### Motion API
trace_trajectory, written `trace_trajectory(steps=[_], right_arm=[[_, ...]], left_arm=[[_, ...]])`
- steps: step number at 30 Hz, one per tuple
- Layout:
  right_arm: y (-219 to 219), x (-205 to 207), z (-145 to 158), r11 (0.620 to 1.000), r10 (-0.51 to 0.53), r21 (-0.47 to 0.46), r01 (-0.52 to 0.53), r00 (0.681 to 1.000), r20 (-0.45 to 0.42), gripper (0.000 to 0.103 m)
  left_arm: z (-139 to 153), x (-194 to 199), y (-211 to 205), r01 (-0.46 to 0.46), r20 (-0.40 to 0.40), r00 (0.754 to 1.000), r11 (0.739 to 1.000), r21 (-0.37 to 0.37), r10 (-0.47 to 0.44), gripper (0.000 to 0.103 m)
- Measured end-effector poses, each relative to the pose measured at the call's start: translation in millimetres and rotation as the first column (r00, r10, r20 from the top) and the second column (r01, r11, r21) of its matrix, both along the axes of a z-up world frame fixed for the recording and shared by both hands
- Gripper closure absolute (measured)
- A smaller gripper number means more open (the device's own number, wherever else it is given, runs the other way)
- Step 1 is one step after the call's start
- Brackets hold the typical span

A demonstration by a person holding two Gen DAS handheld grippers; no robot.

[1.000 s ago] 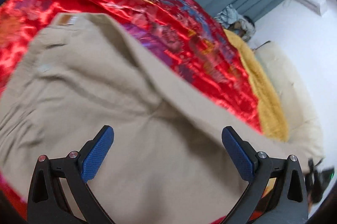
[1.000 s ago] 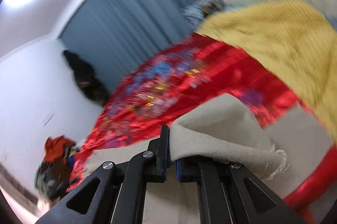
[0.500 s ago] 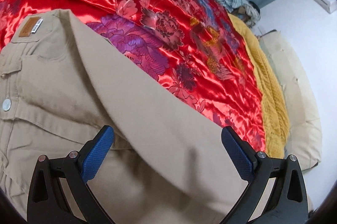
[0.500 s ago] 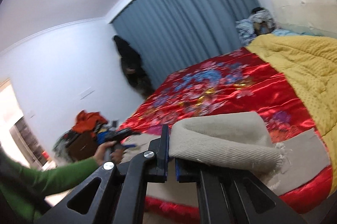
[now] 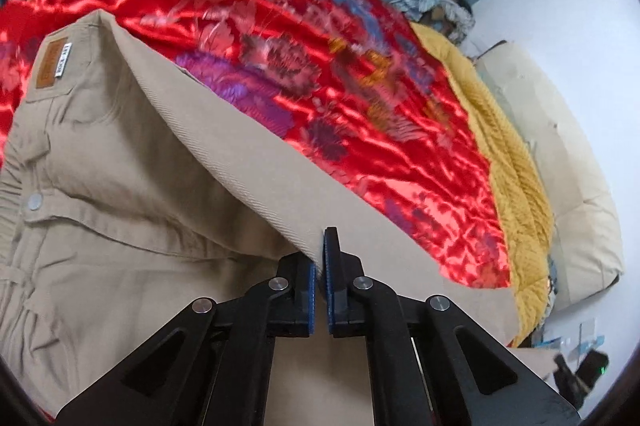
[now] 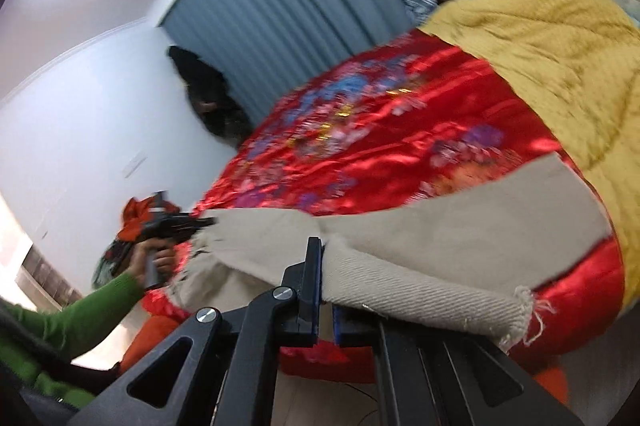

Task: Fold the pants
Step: 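Grasp the frayed hem edge with the right gripper and lift it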

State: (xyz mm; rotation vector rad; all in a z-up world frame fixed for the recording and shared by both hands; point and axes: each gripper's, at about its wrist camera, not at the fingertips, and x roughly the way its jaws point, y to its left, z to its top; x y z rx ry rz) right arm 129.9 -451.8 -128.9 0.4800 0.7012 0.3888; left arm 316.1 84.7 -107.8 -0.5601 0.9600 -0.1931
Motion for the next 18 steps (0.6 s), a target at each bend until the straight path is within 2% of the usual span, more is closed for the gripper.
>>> trace_trajectory(steps=[3, 5, 7, 8, 9, 11, 12, 14, 15, 16, 17, 18], right_arm=[[-11.4, 39.0, -2.5, 0.998, -0.017, -0.056, 0.013, 0.998, -0.057, 0.099], [-15.2, 71.9, 7.9, 0.995, -0.022, -0.095, 0.018, 0.999, -0.05, 0.099], [-12.8, 100.4, 36.4, 0.991, -0.011, -0.132, 0.013, 1.0, 0.02, 0.098], [-10.0, 108.4, 57.3, 0.991, 0.009, -0.13, 0.001, 0.997, 0.081, 0.099], [-8.7, 110.0, 75.4, 0.993, 0.033, -0.114, -0.017, 0.989, 0.144, 0.099], [-10.0, 103.2, 102.5, 0.994, 0.078, -0.093, -0.055, 0.963, 0.259, 0.099], [-13.1, 97.3, 104.5, 0.992, 0.096, -0.102, -0.069, 0.954, 0.283, 0.099], [-23.9, 89.6, 84.3, 0.991, 0.096, -0.112, -0.07, 0.965, 0.245, 0.099], [-36.2, 86.5, 56.2, 0.993, 0.066, -0.105, -0.048, 0.983, 0.173, 0.099], [-45.7, 85.7, 32.2, 0.995, 0.035, -0.095, -0.025, 0.994, 0.108, 0.099], [-58.2, 85.2, -1.7, 0.996, -0.007, -0.085, 0.008, 1.0, 0.006, 0.099], [-70.1, 85.7, -35.4, 0.996, -0.047, -0.081, 0.039, 0.993, -0.105, 0.098]], left_arm=[[17.8, 10.1, -5.4, -0.038, 0.022, 0.999, 0.999, -0.007, 0.038, 0.102], [36.4, 13.3, -5.9, -0.099, 0.068, 0.993, 0.995, -0.02, 0.1, 0.102], [61.9, 2.4, -5.0, -0.135, 0.156, 0.978, 0.99, -0.049, 0.141, 0.102], [77.0, -10.4, -4.2, -0.143, 0.213, 0.965, 0.988, -0.053, 0.151, 0.102], [91.6, -30.4, -3.7, -0.147, 0.276, 0.949, 0.988, -0.04, 0.153, 0.102], [96.4, -61.4, -3.9, -0.153, 0.32, 0.937, 0.988, 0.01, 0.142, 0.101], [86.5, -85.0, -8.2, -0.148, 0.314, 0.941, 0.987, 0.055, 0.124, 0.101], [54.3, -111.8, -18.4, -0.116, 0.245, 0.965, 0.989, 0.096, 0.09, 0.101], [17.8, -127.9, -30.2, -0.078, 0.152, 0.987, 0.988, 0.133, 0.058, 0.101], [-1.4, -132.7, -37.5, -0.052, 0.1, 0.994, 0.988, 0.146, 0.038, 0.101], [-26.6, -138.2, -45.7, -0.02, 0.033, 0.999, 0.989, 0.147, 0.016, 0.101], [-50.1, -142.9, -52.6, -0.003, -0.029, 1.0, 0.991, 0.133, 0.006, 0.101]])
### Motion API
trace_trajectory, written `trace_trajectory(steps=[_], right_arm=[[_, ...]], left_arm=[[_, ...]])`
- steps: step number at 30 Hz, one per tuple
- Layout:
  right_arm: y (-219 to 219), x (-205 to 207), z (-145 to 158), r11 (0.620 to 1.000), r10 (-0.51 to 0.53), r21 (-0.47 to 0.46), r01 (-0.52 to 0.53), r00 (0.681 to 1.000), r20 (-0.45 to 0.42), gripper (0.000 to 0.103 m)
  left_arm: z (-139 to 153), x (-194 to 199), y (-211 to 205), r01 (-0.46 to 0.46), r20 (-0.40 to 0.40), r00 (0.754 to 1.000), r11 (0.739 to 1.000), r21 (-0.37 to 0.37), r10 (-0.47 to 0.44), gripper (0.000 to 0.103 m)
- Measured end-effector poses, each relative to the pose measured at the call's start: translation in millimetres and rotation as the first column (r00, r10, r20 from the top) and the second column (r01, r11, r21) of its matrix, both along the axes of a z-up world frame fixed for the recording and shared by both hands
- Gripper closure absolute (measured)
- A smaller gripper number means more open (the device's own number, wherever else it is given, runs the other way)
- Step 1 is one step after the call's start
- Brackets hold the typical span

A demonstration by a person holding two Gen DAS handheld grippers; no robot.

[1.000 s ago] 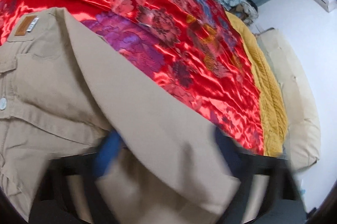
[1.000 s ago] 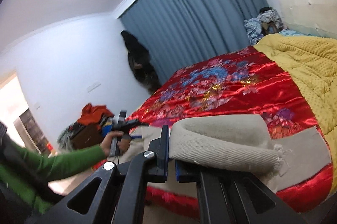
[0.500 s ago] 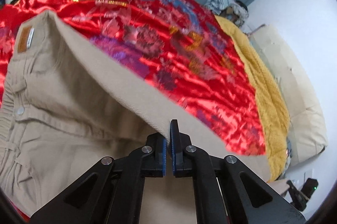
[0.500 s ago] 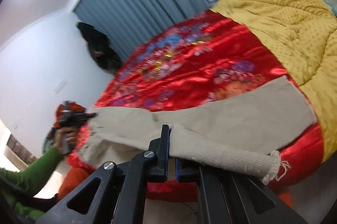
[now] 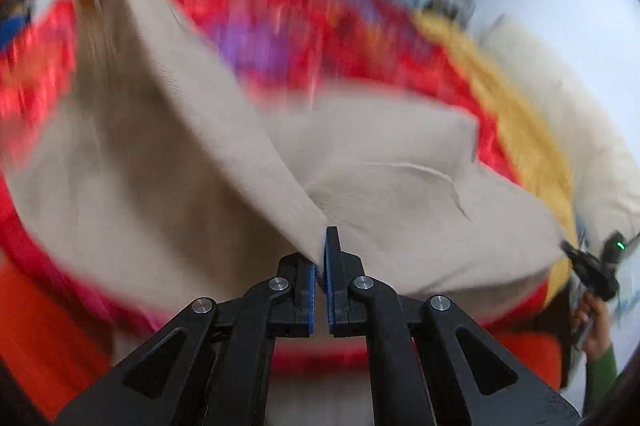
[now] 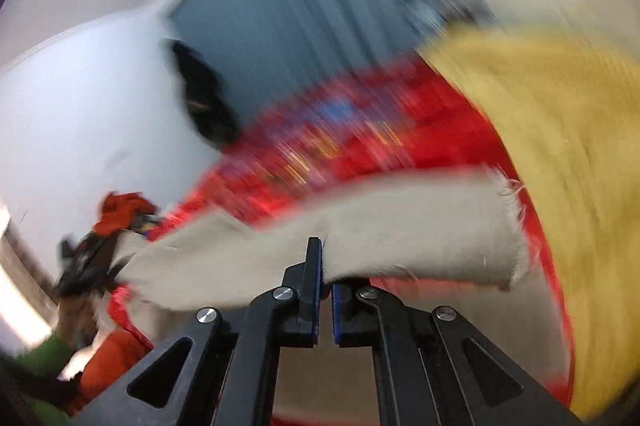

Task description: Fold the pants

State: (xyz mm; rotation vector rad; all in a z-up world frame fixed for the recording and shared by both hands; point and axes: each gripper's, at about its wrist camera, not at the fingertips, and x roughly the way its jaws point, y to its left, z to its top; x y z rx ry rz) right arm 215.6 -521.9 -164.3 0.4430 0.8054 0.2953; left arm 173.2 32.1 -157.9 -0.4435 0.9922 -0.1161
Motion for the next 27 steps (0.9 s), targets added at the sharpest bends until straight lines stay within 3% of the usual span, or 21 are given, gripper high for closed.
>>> trace_trajectory(steps=[1, 4, 7, 9, 10, 11, 13, 14, 15, 16, 18, 21, 23, 25, 27], right_arm=[[-13.7, -2.0, -42.4, 0.999, -0.052, 0.007, 0.054, 0.99, -0.135, 0.098], [-29.6, -6.2, -93.0, 0.993, -0.102, 0.027, 0.115, 0.949, -0.3, 0.098], [-35.5, -5.6, -77.1, 0.992, -0.113, 0.023, 0.121, 0.964, -0.239, 0.094], [-38.7, -2.5, -70.4, 0.991, -0.126, 0.015, 0.132, 0.966, -0.228, 0.076], [-40.4, -3.8, -73.1, 0.989, -0.131, 0.03, 0.142, 0.964, -0.233, 0.053], [-48.5, -3.0, -76.4, 0.982, -0.156, 0.07, 0.177, 0.959, -0.236, 0.037], [-64.3, -6.3, -87.7, 0.96, -0.209, 0.133, 0.248, 0.945, -0.252, 0.037], [-66.3, -11.6, -90.4, 0.947, -0.229, 0.162, 0.277, 0.936, -0.267, 0.05], [-75.6, -12.3, -95.0, 0.929, -0.251, 0.199, 0.313, 0.925, -0.285, 0.07], [-81.2, -8.6, -98.3, 0.915, -0.269, 0.215, 0.342, 0.913, -0.308, 0.099], [-86.5, -6.4, -90.2, 0.924, -0.284, 0.177, 0.34, 0.917, -0.279, 0.099], [-77.0, -7.0, -48.2, 0.957, -0.291, -0.034, 0.289, 0.951, -0.108, 0.099], [-84.3, -2.5, -58.9, 0.947, -0.317, -0.107, 0.302, 0.932, -0.174, 0.099], [-94.0, 3.8, -86.9, 0.943, -0.332, -0.132, 0.306, 0.893, -0.304, 0.099], [-93.8, 6.0, -95.3, 0.94, -0.339, -0.14, 0.31, 0.889, -0.308, 0.099]], left_arm=[[-10.0, -1.5, -4.1, 0.0, -0.023, 1.0, 1.0, -0.007, 0.0, 0.101], [-12.8, 1.6, -17.1, 0.019, -0.019, 1.0, 0.999, 0.046, -0.018, 0.101], [-8.3, 8.0, -19.1, 0.031, -0.008, 0.999, 0.997, 0.066, -0.031, 0.101], [-10.0, 8.9, -19.7, 0.025, -0.014, 1.0, 0.998, 0.061, -0.024, 0.101], [-11.1, 7.6, -22.3, 0.025, -0.016, 1.0, 0.998, 0.064, -0.024, 0.101], [-12.6, 8.3, -22.9, 0.03, -0.017, 0.999, 0.997, 0.076, -0.029, 0.101], [-13.6, 5.7, -25.1, 0.036, -0.014, 0.999, 0.995, 0.095, -0.035, 0.101], [-11.4, 0.4, -28.9, 0.036, -0.012, 0.999, 0.994, 0.101, -0.035, 0.101], [-9.7, -1.0, -29.4, 0.035, -0.01, 0.999, 0.994, 0.104, -0.034, 0.101], [-7.0, -3.5, -30.2, 0.034, -0.005, 0.999, 0.994, 0.101, -0.034, 0.101], [5.6, -9.9, -39.5, 0.051, 0.034, 0.998, 0.992, 0.115, -0.055, 0.101], [4.9, -13.6, -55.7, 0.092, 0.03, 0.995, 0.983, 0.157, -0.097, 0.1], [-12.1, -11.0, -62.8, 0.113, -0.026, 0.994, 0.979, 0.17, -0.11, 0.1], [-25.0, -11.2, -62.7, 0.112, -0.065, 0.993, 0.979, 0.171, -0.102, 0.1], [-24.9, -13.4, -62.7, 0.116, -0.061, 0.992, 0.978, 0.174, -0.107, 0.1]])
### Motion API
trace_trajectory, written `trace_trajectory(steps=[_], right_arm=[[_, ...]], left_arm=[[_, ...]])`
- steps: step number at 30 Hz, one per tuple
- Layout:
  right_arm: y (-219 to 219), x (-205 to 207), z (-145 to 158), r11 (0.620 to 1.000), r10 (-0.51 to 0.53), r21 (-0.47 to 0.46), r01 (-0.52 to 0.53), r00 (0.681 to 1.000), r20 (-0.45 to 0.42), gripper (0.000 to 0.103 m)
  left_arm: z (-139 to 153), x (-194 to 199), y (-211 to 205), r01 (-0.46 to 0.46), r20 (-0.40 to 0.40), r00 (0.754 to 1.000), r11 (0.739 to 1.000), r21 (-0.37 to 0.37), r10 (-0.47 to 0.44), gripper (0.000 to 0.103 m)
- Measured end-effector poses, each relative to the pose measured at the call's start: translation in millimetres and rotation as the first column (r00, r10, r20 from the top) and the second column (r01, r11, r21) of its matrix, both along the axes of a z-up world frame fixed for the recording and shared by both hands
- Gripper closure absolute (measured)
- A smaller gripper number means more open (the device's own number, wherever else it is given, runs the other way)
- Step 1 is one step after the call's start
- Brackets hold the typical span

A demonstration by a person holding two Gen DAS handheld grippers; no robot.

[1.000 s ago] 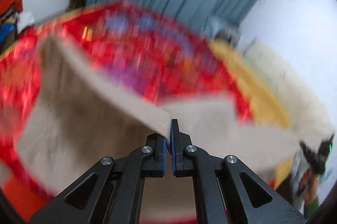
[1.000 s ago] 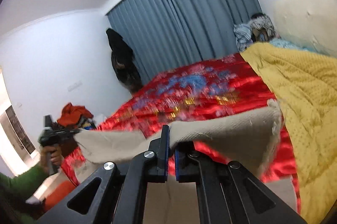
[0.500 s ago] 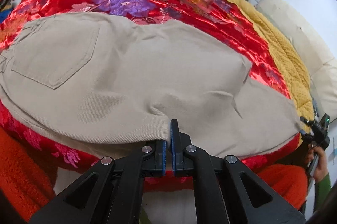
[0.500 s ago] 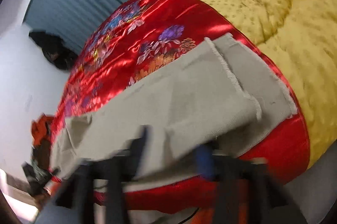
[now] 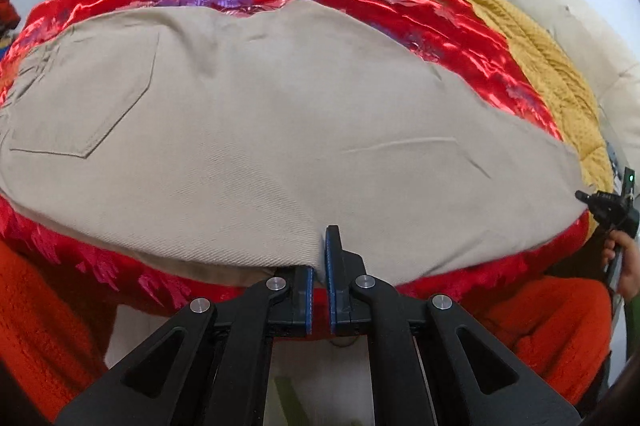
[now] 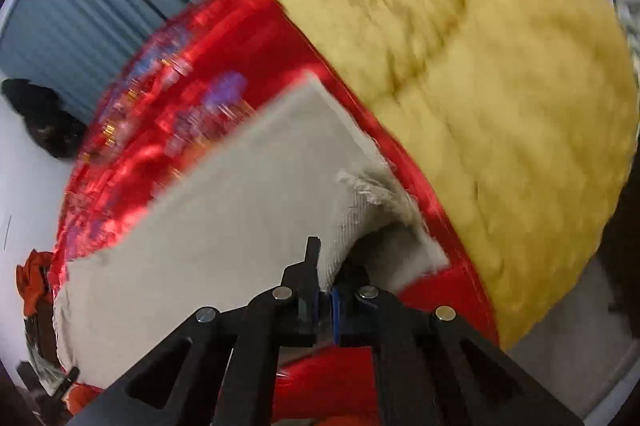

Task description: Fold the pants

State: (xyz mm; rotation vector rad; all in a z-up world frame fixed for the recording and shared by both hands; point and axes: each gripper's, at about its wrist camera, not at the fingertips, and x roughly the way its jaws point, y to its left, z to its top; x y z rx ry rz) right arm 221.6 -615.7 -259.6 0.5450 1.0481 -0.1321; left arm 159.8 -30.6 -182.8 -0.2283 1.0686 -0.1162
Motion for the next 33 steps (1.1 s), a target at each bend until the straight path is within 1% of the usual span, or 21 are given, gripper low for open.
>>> trace_trajectory(steps=[7, 9, 11, 13, 14, 15, 16, 17, 18, 19, 20, 21, 22, 23, 24, 25, 27, 28, 30, 31, 33], right_arm=[[13.2, -4.5, 7.8, 0.987, 0.014, -0.159, -0.009, 1.0, 0.024, 0.099], [17.8, -4.8, 11.8, 0.984, 0.014, -0.179, -0.008, 0.999, 0.032, 0.099], [19.4, -2.8, 9.3, 0.983, 0.013, -0.186, -0.009, 1.0, 0.023, 0.099], [22.0, 0.0, 7.0, 0.981, 0.017, -0.195, -0.014, 1.0, 0.013, 0.099], [24.8, 1.1, 7.3, 0.978, 0.02, -0.209, -0.016, 1.0, 0.013, 0.099], [26.7, 0.8, 9.2, 0.975, 0.021, -0.221, -0.017, 1.0, 0.018, 0.098], [27.2, -1.2, 12.5, 0.973, 0.02, -0.229, -0.012, 0.999, 0.029, 0.087], [25.6, -5.1, 16.2, 0.971, 0.005, -0.241, 0.004, 0.999, 0.037, 0.066], [21.9, -12.0, 21.9, 0.968, -0.021, -0.249, 0.034, 0.998, 0.056, 0.052], [17.9, -21.2, 28.9, 0.959, -0.06, -0.272, 0.081, 0.995, 0.084, 0.032], [13.0, -31.1, 36.1, 0.943, -0.103, -0.304, 0.132, 0.989, 0.11, 0.03], [8.2, -42.5, 45.0, 0.917, -0.158, -0.348, 0.195, 0.978, 0.132, 0.031], [4.1, -56.0, 57.4, 0.88, -0.216, -0.394, 0.265, 0.963, 0.164, 0.031], [3.6, -62.4, 64.9, 0.869, -0.226, -0.403, 0.286, 0.955, 0.191, 0.031], [7.1, -68.3, 74.5, 0.87, -0.211, -0.398, 0.29, 0.95, 0.23, 0.031], [15.8, -70.1, 84.4, 0.893, -0.15, -0.376, 0.248, 0.951, 0.271, 0.031], [34.1, -60.9, 90.1, 0.93, -0.023, -0.346, 0.123, 0.96, 0.279, 0.031], [49.9, -47.9, 87.7, 0.947, 0.085, -0.322, 0.002, 0.963, 0.255, 0.031], [70.2, -28.9, 77.1, 0.944, 0.202, -0.302, -0.134, 0.957, 0.209, 0.032], [77.4, -18.4, 68.3, 0.934, 0.242, -0.306, -0.182, 0.955, 0.17, 0.033], [80.8, -2.2, 47.0, 0.92, 0.26, -0.329, -0.213, 0.96, 0.104, 0.033]], left_arm=[[3.5, -5.9, -2.8, 0.01, 0.005, 1.0, 0.999, 0.036, -0.01, 0.1], [4.0, -5.7, -7.7, 0.022, 0.006, 1.0, 0.998, 0.061, -0.023, 0.1], [-3.4, -1.2, -10.6, 0.032, -0.013, 0.999, 0.996, 0.084, -0.031, 0.099], [-11.9, 3.7, -10.7, 0.029, -0.046, 0.999, 0.995, 0.091, -0.025, 0.095], [-11.1, 3.0, -10.3, 0.029, -0.046, 0.999, 0.996, 0.089, -0.025, 0.093], [-7.3, 0.7, -9.2, 0.028, -0.043, 0.999, 0.996, 0.091, -0.024, 0.087], [-1.2, -4.2, -6.8, 0.032, -0.046, 0.999, 0.995, 0.097, -0.028, 0.067], [5.2, -10.6, -3.0, 0.041, -0.046, 0.998, 0.996, 0.085, -0.037, 0.049], [11.1, -17.9, 1.3, 0.036, -0.044, 0.998, 0.995, 0.089, -0.032, 0.042], [16.1, -24.3, 4.8, 0.028, -0.04, 0.999, 0.994, 0.108, -0.024, 0.039], [24.4, -35.6, 9.6, 0.023, -0.028, 0.999, 0.99, 0.142, -0.019, 0.039], [34.3, -47.2, 13.9, 0.023, -0.009, 1.0, 0.985, 0.169, -0.021, 0.039], [44.0, -57.0, 18.1, 0.02, 0.023, 0.999, 0.983, 0.181, -0.024, 0.039], [52.1, -63.7, 21.5, 0.016, 0.055, 0.998, 0.982, 0.187, -0.027, 0.039], [59.9, -67.7, 23.7, 0.015, 0.086, 0.996, 0.981, 0.192, -0.032, 0.038], [66.1, -67.7, 24.1, 0.018, 0.109, 0.993, 0.98, 0.196, -0.04, 0.035], [72.9, -55.9, 21.7, 0.031, 0.157, 0.986, 0.981, 0.191, -0.062, 0.032], [72.8, -47.1, 19.7, 0.037, 0.178, 0.981, 0.981, 0.192, -0.072, 0.032], [63.7, -20.6, 14.7, 0.042, 0.209, 0.974, 0.975, 0.216, -0.088, 0.032], [57.1, -10.6, 16.6, 0.042, 0.204, 0.975, 0.974, 0.224, -0.089, 0.032], [28.3, 21.0, 25.0, 0.017, 0.153, 0.986, 0.96, 0.28, -0.062, 0.032]])
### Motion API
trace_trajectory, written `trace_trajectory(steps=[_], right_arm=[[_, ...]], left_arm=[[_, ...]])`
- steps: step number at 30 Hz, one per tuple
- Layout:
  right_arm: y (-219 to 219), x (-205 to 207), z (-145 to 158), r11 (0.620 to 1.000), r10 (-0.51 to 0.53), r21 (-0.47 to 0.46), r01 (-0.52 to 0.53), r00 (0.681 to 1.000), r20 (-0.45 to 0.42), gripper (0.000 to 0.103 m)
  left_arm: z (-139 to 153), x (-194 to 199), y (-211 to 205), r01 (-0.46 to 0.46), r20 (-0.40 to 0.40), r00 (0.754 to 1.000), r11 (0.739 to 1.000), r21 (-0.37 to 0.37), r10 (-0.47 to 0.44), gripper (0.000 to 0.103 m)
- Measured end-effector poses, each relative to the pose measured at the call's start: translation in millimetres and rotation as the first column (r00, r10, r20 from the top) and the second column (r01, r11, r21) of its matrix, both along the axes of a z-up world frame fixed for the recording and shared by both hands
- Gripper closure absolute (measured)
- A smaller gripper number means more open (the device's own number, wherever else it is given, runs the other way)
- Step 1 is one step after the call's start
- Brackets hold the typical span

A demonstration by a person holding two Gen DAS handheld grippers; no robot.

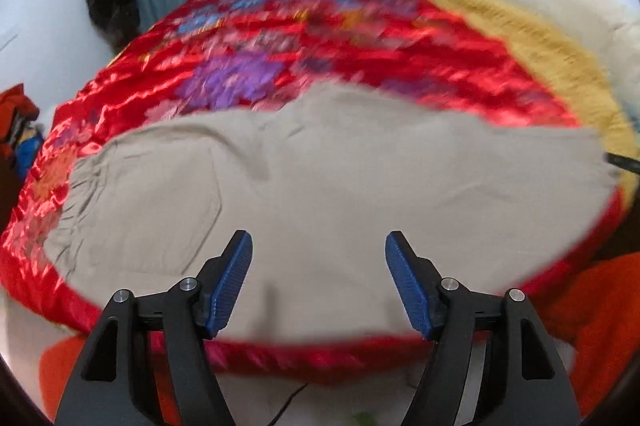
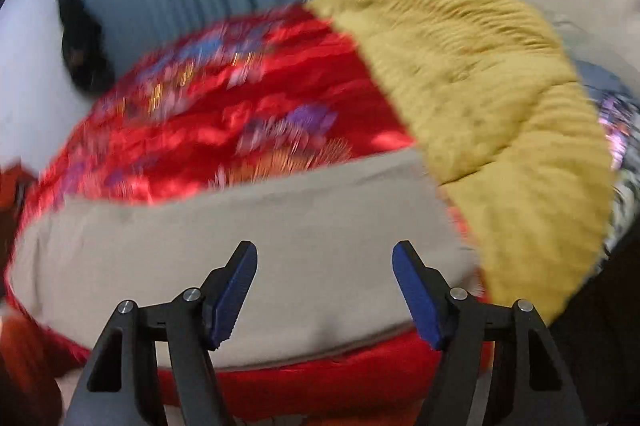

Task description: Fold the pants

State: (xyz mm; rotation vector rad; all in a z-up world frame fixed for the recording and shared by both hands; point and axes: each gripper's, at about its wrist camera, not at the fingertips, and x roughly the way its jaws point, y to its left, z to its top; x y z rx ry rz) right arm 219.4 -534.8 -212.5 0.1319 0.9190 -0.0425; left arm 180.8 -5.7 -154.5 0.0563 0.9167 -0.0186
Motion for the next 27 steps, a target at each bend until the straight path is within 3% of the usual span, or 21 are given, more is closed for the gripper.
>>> trace_trajectory(steps=[2, 3, 4, 6, 10, 13, 18, 21, 24, 27], right_arm=[[-12.1, 12.4, -28.1, 0.997, -0.071, -0.034, 0.068, 0.993, -0.099, 0.035], [-20.8, 15.9, -42.3, 0.993, -0.115, -0.034, 0.111, 0.981, -0.158, 0.038], [-32.1, 18.4, -53.2, 0.99, -0.133, 0.022, 0.141, 0.97, -0.202, 0.042], [-40.9, 16.5, -51.8, 0.985, -0.149, 0.061, 0.162, 0.973, -0.174, 0.042], [-38.2, 17.0, -54.9, 0.99, -0.126, 0.037, 0.135, 0.976, -0.177, 0.039], [-41.3, 16.9, -57.4, 0.99, -0.119, 0.057, 0.13, 0.978, -0.169, 0.038], [-38.1, 13.5, -59.4, 0.992, -0.114, 0.043, 0.122, 0.98, -0.164, 0.036], [-33.3, 16.5, -59.7, 0.993, -0.112, 0.015, 0.116, 0.979, -0.17, 0.035], [-33.8, 17.1, -60.0, 0.993, -0.109, 0.016, 0.114, 0.979, -0.172, 0.034], [-33.9, 17.0, -60.1, 0.994, -0.104, 0.016, 0.108, 0.98, -0.17, 0.034]], left_arm=[[-28.2, 20.6, 13.6, -0.059, -0.066, 0.996, 0.996, 0.063, 0.064, 0.031], [-43.5, 29.3, 24.2, -0.089, -0.113, 0.989, 0.994, 0.063, 0.096, 0.029], [-49.1, 31.1, 32.4, -0.102, -0.126, 0.986, 0.994, 0.024, 0.104, 0.028], [-47.6, 30.9, 35.1, -0.118, -0.12, 0.986, 0.993, -0.002, 0.117, 0.029], [-39.5, 28.4, 21.2, -0.109, -0.127, 0.985, 0.993, 0.052, 0.115, 0.027], [-16.7, 13.9, 5.2, -0.095, -0.107, 0.99, 0.995, -0.021, 0.092, 0.027], [20.6, 20.0, -69.1, 0.116, -0.067, 0.991, 0.992, -0.057, -0.12, 0.023], [25.3, 39.6, -124.3, 0.279, -0.1, 0.953, 0.957, -0.076, -0.286, 0.016], [17.2, 68.7, -171.1, 0.363, -0.146, 0.918, 0.93, -0.061, -0.368, 0.016], [15.0, 105.6, -208.5, 0.378, -0.148, 0.915, 0.926, -0.008, -0.375, 0.017]])
